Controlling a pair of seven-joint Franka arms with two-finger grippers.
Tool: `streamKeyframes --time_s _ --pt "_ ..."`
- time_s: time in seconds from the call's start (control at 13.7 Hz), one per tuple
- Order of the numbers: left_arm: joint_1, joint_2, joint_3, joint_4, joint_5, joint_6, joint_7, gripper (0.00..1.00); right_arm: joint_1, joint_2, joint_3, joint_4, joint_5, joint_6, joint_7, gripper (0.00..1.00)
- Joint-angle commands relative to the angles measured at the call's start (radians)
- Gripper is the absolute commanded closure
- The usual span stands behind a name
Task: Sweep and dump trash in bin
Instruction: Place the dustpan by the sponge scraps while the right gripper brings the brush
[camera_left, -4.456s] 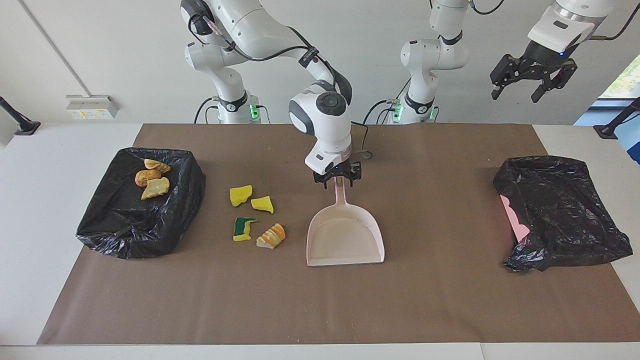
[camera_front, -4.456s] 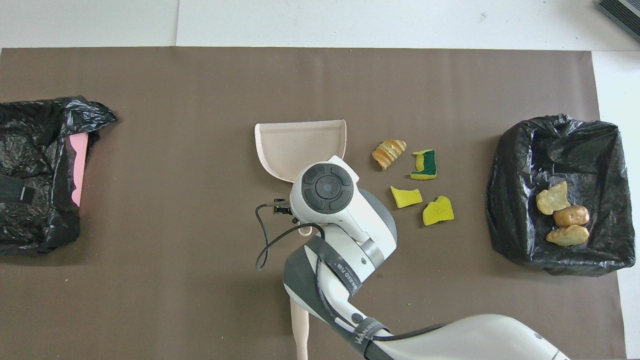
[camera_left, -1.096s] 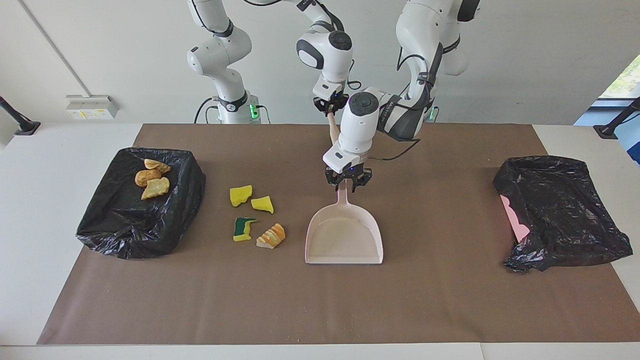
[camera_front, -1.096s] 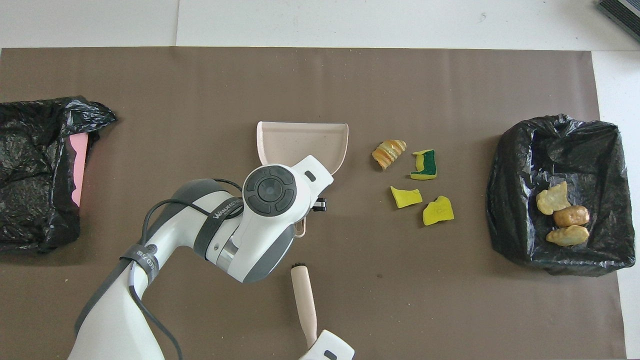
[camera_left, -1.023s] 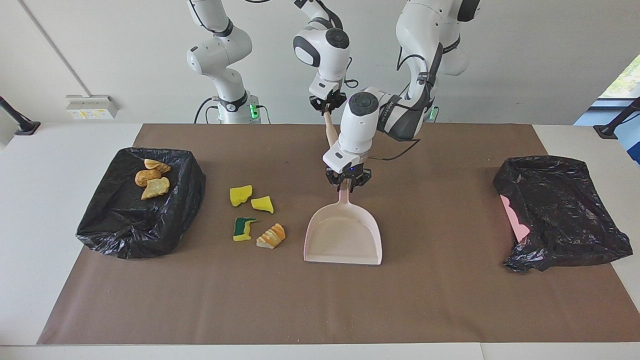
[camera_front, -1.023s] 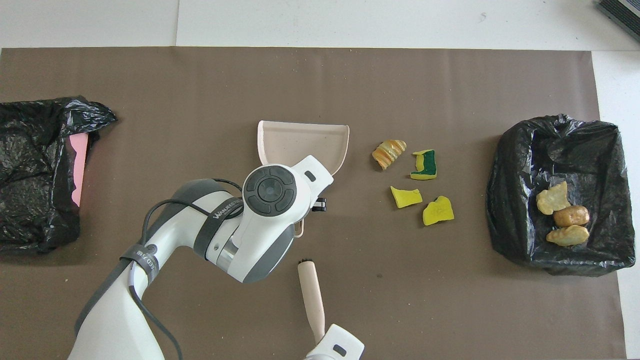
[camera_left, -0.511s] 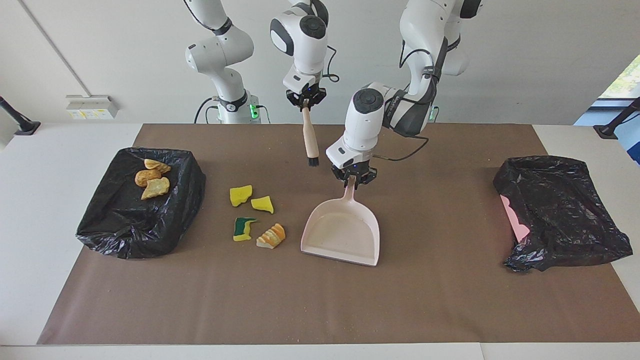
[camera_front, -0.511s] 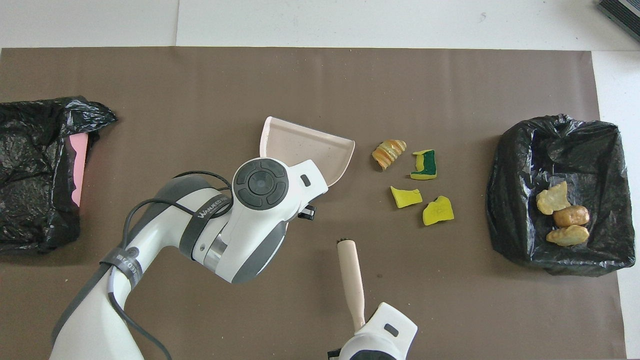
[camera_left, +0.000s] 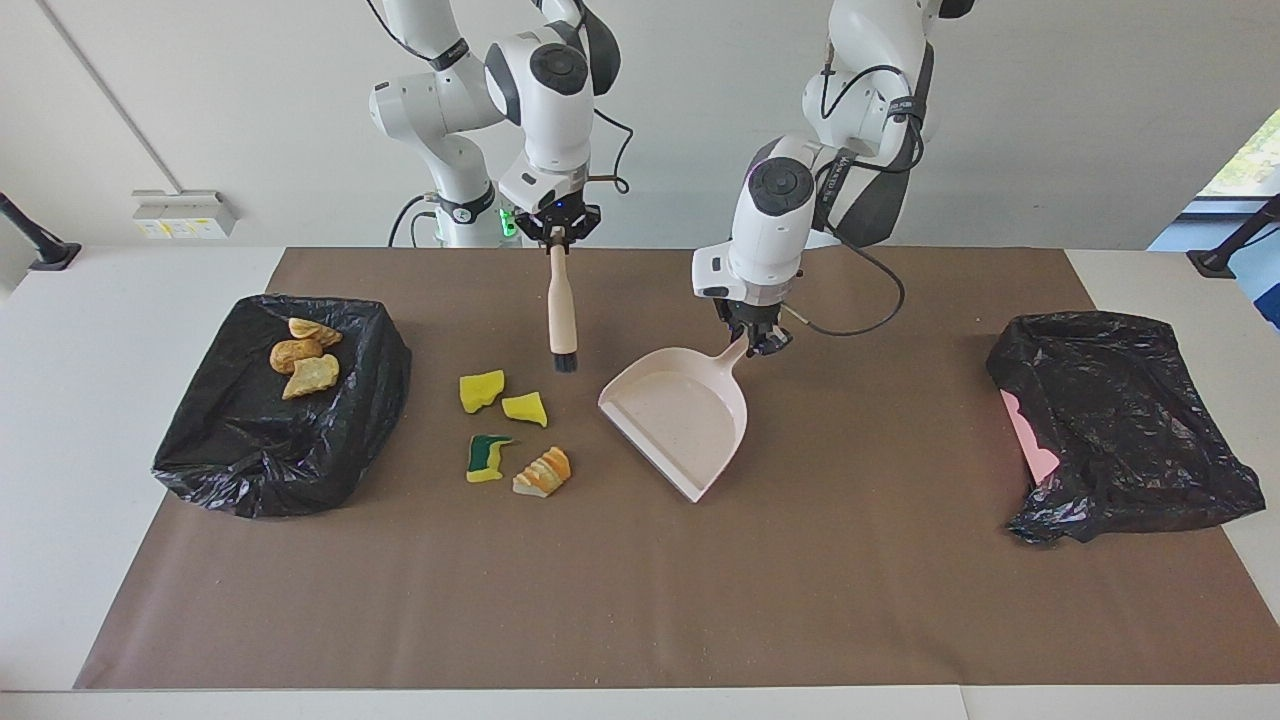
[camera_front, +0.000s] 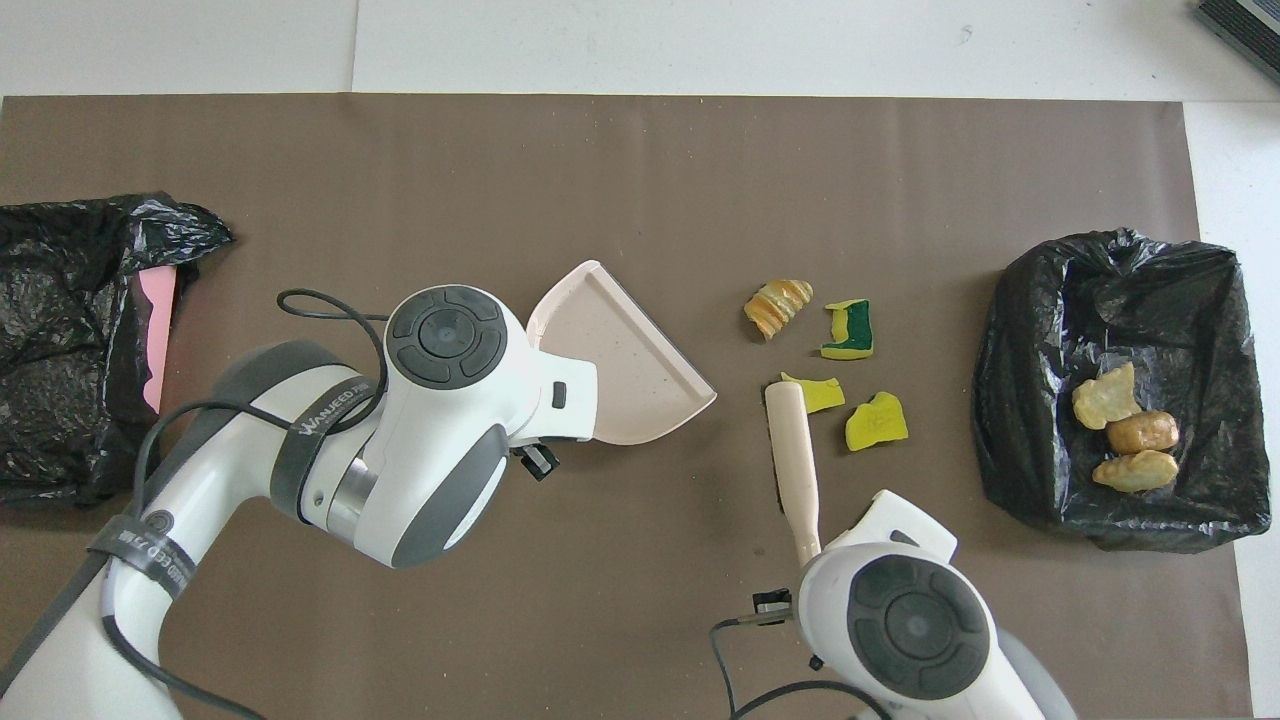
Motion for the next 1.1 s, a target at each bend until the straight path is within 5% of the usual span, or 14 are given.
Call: streamKeyframes --time_s 0.0,0.58,1.02 --pt "-0.014 -0.006 -0.003 -0.040 0.020 0.075 0.025 1.00 -0.092 0.059 0.011 0.058 -0.039 -0.021 -0.069 1.00" --pt "-0.037 -0.005 -0.005 -0.091 0.039 0.113 0.169 1.00 -0.264 0.387 0.014 0.320 -0.350 -0.029 -0.212 1.00" --pt "-0.049 -0.012 -0.005 -0.111 0.039 0.119 0.171 1.00 -0.315 0.467 0.018 0.347 -0.421 0.034 -0.272 1.00"
